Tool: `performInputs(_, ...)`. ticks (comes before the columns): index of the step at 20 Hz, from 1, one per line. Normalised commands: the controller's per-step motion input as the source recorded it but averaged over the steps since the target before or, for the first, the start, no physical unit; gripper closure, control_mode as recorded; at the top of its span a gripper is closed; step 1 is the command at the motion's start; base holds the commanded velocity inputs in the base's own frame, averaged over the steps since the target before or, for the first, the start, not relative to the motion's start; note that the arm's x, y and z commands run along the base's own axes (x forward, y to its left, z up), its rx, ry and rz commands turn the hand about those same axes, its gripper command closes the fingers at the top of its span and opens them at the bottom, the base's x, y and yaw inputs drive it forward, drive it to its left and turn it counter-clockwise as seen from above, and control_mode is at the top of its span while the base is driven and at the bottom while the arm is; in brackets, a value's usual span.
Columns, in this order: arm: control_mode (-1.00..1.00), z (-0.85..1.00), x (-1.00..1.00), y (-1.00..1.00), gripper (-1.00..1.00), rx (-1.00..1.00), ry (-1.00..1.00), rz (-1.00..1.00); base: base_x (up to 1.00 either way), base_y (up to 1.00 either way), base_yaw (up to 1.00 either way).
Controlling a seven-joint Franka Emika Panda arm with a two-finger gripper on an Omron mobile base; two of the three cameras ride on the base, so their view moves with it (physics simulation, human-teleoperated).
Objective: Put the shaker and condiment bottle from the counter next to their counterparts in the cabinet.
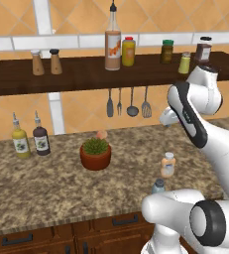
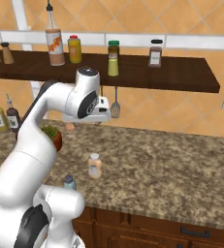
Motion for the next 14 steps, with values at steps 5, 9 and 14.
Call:
performInputs(5, -1.0, -0.5, 0.0, -0.47, -1.0, 0.01, 0.0, 0.25, 0.0, 0.0, 0.0)
performInputs(9, -1.0, -0.46, 0.0, -0.39, -1.0, 0.01, -0.01, 0.25, 0.0, 0.0, 0.0)
performInputs(14, -1.0, -0.47, 0.0, -0.21, -1.0, 0.01, -0.02, 0.32, 0.0, 0.0, 0.0)
